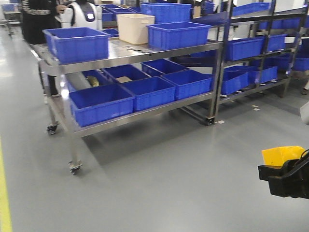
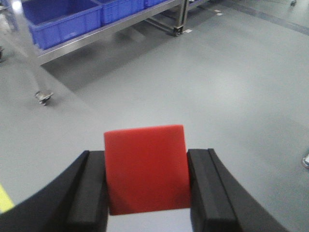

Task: Pick red and yellow blocks into blue bin
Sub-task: 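Drive past the shelves to the large blue bin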

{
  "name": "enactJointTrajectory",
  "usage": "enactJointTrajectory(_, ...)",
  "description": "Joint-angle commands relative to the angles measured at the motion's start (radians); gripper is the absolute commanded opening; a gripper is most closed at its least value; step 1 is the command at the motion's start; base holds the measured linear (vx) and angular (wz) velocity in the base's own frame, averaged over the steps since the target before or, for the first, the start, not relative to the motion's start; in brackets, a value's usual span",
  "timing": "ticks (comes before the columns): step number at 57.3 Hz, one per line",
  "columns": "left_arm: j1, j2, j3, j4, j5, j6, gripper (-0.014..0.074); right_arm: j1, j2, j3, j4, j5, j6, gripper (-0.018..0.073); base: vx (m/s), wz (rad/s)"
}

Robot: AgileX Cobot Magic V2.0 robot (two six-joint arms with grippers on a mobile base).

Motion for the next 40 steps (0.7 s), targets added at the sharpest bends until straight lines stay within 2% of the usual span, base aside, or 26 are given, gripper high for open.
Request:
enactJointTrajectory(1, -0.002, -0.001, -0.025, -0.012, -0.083, -0.003, 0.0002, 0.0, -0.019, -0.028, 0.009, -0.072, -0.008, -0.001, 0.46, -0.35)
enactJointTrajectory(40, -0.002, -0.001, -0.025, -0.012, -0.081, -0.003, 0.0002, 0.0, -0.019, -0.028, 0.01, -0.072, -0.008, -0.001, 0.5, -0.25)
